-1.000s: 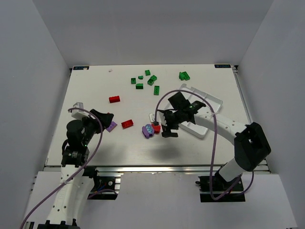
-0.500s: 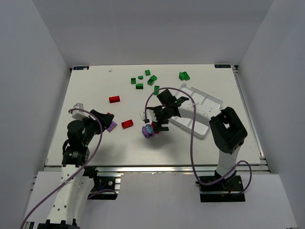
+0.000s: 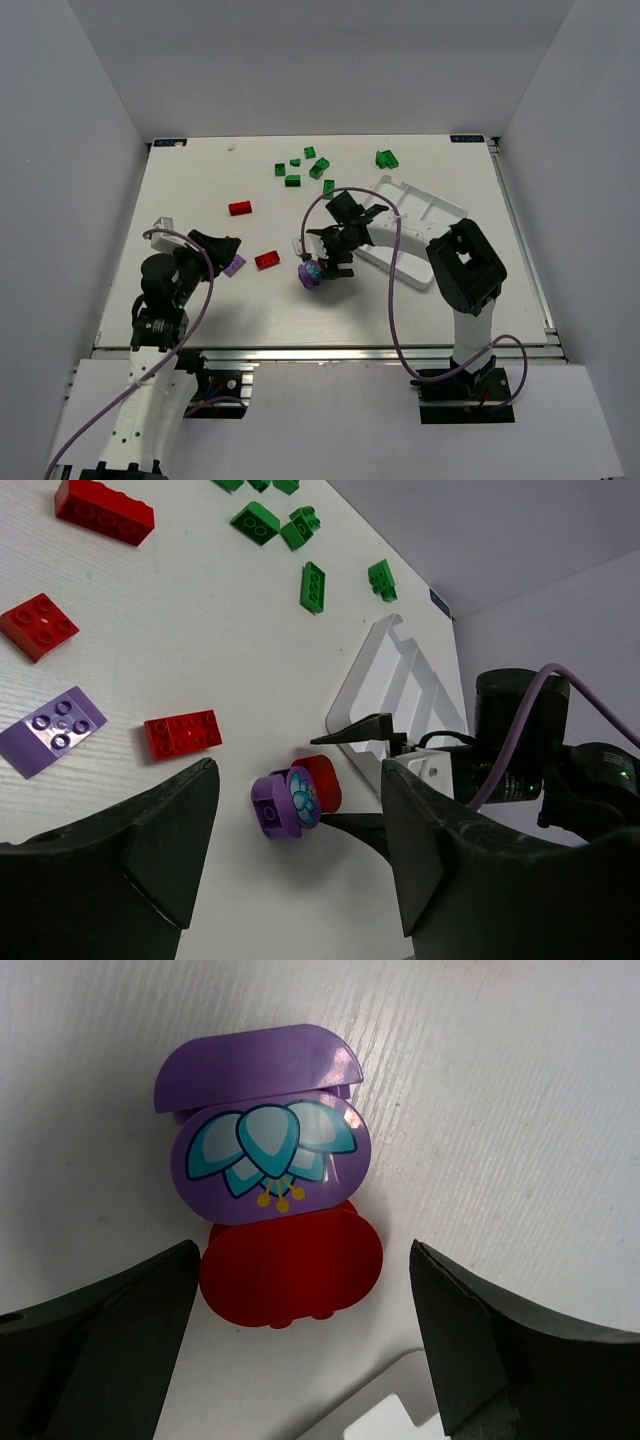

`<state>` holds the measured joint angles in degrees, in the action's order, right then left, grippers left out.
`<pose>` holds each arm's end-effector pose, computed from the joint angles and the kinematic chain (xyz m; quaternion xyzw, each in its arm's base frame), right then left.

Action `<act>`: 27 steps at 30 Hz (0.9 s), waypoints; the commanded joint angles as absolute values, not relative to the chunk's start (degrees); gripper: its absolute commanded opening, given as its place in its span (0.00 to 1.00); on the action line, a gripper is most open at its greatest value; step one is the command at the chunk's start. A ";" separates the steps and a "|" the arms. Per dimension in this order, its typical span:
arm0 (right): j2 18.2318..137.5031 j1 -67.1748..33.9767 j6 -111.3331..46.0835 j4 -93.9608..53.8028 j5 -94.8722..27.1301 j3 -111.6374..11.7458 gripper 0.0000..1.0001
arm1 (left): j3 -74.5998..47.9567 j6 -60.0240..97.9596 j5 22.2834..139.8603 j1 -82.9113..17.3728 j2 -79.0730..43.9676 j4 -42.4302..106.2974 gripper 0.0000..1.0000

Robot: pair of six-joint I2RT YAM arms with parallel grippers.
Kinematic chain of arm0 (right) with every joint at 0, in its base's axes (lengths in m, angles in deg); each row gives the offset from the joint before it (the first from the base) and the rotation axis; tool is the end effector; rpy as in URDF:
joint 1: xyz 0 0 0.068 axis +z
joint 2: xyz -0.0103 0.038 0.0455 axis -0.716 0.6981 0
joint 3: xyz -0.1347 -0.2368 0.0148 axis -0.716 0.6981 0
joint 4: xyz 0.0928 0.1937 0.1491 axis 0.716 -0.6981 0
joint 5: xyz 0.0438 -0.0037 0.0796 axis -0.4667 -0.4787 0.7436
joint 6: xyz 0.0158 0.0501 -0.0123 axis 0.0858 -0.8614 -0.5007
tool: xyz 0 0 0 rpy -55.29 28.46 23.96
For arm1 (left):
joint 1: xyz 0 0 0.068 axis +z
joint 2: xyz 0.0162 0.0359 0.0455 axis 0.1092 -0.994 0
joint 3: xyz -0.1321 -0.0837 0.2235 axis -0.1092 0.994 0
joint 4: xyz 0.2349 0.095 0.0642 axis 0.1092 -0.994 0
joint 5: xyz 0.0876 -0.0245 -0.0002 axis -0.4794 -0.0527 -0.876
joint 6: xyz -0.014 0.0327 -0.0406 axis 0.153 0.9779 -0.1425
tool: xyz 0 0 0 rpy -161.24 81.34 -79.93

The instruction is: Sort the legos into containers by color

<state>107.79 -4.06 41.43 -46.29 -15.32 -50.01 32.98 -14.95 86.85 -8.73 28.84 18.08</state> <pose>0.2875 0.2768 0.1737 -0.8009 0.5052 0.1625 0.2775 0.1415 -0.0147 0.2600 -0.2193 0.7593 -0.3344 0.5133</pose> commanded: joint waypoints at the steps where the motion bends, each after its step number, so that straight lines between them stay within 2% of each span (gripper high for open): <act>1: 109.11 -3.89 41.34 -45.24 -16.37 -51.30 0.89 | 33.80 -16.99 88.72 -8.73 29.29 19.81 0.75; 5: 110.16 -3.98 41.34 -45.67 -16.38 -51.74 0.85 | 35.11 -20.16 91.00 -8.73 29.73 22.79 0.75; 11: 110.34 -3.98 41.78 -47.52 -15.06 -52.36 0.71 | 38.28 -24.82 95.22 -8.73 30.08 27.18 0.76; 14: 109.99 -4.07 41.87 -49.01 -14.09 -53.06 0.54 | 39.60 -26.14 97.15 -8.73 29.99 29.29 0.76; 15: 109.73 -4.15 41.78 -49.36 -13.83 -53.15 0.44 | 39.95 -26.40 97.68 -8.73 29.56 29.39 0.76; 18: 107.19 -4.33 40.55 -49.28 -12.60 -52.54 0.31 | 41.44 -27.98 100.40 -8.73 28.85 33.60 0.77; 23: 99.55 -4.42 35.73 -47.00 -9.88 -50.95 0.21 | 43.99 -31.24 104.45 -8.64 26.39 40.01 0.79; 27: 94.97 -4.42 28.87 -45.59 -8.91 -50.87 0.14 | 44.78 -32.56 107.17 -8.82 25.51 43.89 0.85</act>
<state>100.44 -4.12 34.81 -47.78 -12.34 -50.25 44.35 -30.73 103.22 -8.73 25.73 37.95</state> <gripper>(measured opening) 0.700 0.842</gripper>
